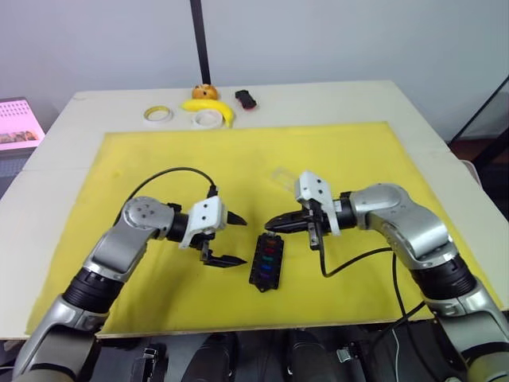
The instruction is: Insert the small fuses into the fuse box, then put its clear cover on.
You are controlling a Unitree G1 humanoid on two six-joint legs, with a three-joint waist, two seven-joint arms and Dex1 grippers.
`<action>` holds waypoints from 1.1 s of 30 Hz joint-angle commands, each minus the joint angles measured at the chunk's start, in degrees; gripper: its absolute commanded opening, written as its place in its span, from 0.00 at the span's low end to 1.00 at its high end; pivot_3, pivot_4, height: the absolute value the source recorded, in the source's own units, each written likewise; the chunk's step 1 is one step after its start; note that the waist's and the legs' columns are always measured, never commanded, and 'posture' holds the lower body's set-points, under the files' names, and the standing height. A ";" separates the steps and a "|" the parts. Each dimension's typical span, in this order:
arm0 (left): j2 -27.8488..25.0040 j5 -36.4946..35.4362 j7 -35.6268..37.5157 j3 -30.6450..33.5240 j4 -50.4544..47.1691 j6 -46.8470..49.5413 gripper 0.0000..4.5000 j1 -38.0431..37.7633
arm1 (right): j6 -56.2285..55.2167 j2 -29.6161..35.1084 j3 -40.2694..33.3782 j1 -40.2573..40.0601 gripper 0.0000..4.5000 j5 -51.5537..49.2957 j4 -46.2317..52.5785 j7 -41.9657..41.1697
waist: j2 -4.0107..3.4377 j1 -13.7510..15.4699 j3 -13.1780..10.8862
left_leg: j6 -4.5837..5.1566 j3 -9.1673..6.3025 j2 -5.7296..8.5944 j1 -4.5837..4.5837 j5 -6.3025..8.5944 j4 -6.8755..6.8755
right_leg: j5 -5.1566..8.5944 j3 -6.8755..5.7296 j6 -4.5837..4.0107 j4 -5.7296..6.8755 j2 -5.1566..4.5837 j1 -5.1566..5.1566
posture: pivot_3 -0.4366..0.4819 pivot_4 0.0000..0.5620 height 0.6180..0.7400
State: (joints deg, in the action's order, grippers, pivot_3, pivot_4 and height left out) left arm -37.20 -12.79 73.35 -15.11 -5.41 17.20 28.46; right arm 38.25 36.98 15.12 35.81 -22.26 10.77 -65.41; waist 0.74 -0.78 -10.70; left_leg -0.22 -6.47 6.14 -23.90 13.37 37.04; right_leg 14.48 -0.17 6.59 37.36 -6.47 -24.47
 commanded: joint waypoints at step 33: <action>-0.02 1.04 -1.09 -0.20 -1.37 -1.36 1.00 0.34 | -4.53 1.63 4.86 -3.54 0.01 6.84 -3.97 -2.11 | 0.00 0.09 0.02 | 0.00 0.00 0.00 0.06 0.00 0.00 | 0.00 0.00 0.00 -0.01 0.00 0.08 | 0.48 0.27 1.00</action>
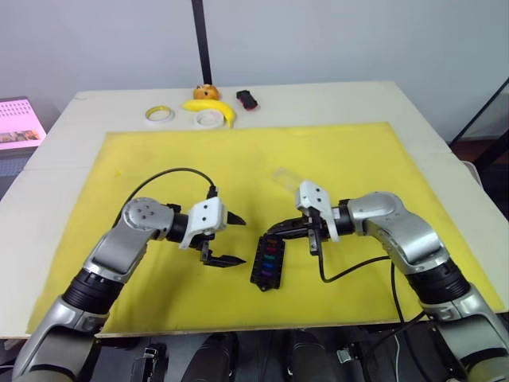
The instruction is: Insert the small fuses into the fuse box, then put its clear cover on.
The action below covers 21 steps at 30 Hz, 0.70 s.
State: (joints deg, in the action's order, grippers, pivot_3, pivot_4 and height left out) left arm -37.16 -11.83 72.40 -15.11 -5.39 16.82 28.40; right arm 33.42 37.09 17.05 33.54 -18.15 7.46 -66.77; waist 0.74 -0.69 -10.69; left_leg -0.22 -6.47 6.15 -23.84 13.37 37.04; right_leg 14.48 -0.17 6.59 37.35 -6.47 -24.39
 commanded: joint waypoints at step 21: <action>-1.40 -1.11 -0.11 1.13 -3.42 0.10 1.00 -1.07 | 1.74 0.58 0.74 1.36 0.01 0.93 1.22 -0.18 | 0.01 0.07 0.03 | 0.08 -0.01 -0.01 0.35 0.05 -0.04 | 0.01 -0.01 0.01 -0.17 -0.01 0.43 | 0.48 0.27 1.00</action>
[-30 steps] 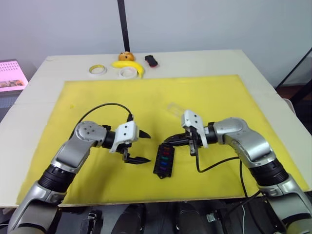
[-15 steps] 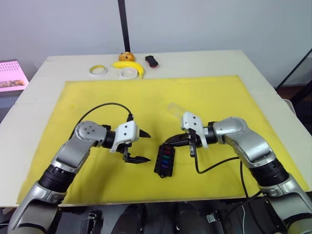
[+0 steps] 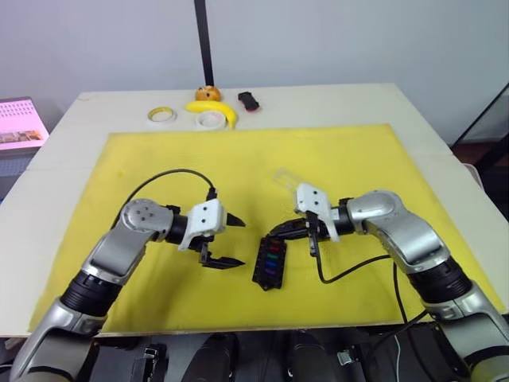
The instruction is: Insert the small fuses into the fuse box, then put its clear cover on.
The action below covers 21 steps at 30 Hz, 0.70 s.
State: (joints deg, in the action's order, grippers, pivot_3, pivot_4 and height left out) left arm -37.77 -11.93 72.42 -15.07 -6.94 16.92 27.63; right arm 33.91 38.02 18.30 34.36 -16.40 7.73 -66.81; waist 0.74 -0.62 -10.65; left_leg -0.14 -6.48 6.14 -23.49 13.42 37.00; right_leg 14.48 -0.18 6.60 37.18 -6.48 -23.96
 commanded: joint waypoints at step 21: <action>-15.66 -15.69 -1.75 19.51 -17.48 17.97 1.00 -14.28 | 4.61 14.14 -11.47 2.70 0.13 -7.10 9.34 -4.90 | -0.03 -0.01 -0.05 | 0.01 0.01 -0.01 -0.07 0.01 -0.13 | 0.01 0.01 0.00 -0.07 -0.09 -0.12 | 0.48 0.27 1.00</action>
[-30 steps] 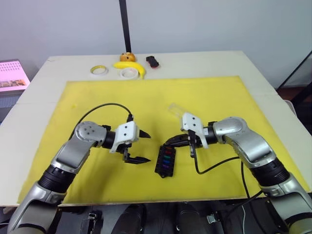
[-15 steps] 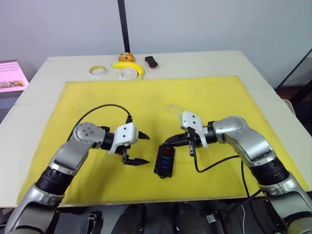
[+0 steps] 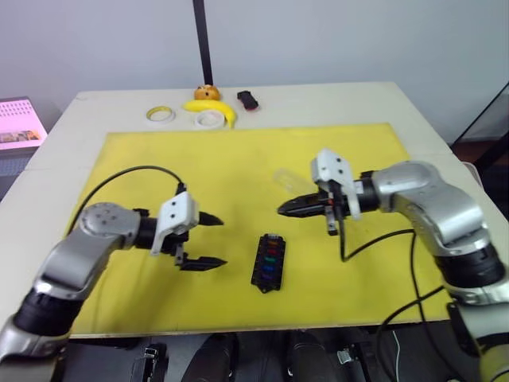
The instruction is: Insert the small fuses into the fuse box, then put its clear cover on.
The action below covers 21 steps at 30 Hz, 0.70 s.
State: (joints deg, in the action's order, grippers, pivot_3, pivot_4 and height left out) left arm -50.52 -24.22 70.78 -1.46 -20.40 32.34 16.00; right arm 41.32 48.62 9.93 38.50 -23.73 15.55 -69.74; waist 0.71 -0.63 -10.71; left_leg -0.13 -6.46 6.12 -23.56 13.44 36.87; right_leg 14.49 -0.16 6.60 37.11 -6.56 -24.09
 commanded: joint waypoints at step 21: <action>2.65 -14.09 -17.66 9.53 -23.59 12.49 1.00 -18.90 | -5.06 6.79 -4.75 -2.60 1.00 0.75 0.27 -1.72 | -0.04 0.07 -0.04 | -0.01 0.06 -0.06 -0.02 0.02 -0.02 | 0.02 0.08 -0.02 -0.06 -0.14 0.00 | 0.48 0.27 1.00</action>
State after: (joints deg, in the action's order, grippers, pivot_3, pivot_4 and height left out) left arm -47.91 -37.06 55.94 8.55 -41.04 43.69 -2.70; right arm 35.71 55.54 5.84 34.35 -22.23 14.06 -72.02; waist 0.67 -0.56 -10.74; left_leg -0.15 -6.41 6.07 -23.58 13.45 36.84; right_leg 14.50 -0.09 6.57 37.04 -6.70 -24.08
